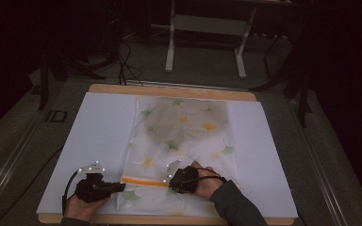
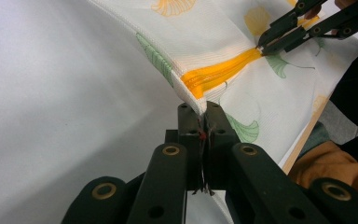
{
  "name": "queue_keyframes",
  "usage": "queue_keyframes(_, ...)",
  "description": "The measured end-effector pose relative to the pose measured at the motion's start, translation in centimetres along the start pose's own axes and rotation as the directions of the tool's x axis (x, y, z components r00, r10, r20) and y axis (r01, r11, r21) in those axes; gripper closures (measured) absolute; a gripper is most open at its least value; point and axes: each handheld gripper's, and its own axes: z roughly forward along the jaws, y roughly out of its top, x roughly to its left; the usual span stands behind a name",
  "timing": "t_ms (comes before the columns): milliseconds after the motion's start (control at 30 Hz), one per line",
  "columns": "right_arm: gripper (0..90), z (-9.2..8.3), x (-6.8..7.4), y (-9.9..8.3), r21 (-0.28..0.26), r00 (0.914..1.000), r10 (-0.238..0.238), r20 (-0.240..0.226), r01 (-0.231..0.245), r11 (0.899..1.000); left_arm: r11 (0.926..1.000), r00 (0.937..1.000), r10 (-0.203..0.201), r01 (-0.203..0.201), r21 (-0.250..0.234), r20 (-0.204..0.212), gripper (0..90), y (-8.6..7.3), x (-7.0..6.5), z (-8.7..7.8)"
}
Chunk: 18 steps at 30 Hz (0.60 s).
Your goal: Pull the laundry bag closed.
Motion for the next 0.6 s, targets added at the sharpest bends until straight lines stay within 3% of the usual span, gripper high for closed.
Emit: queue_keyframes(600, 84.6, -0.7, -0.2, -1.4, 0.012, 0.9999, 0.010, 0.014, -0.010, 1.000, 1.0000, 1.0000, -0.001, 0.001, -0.005, -0.004, 87.8, -0.1, 0.0, -0.1)
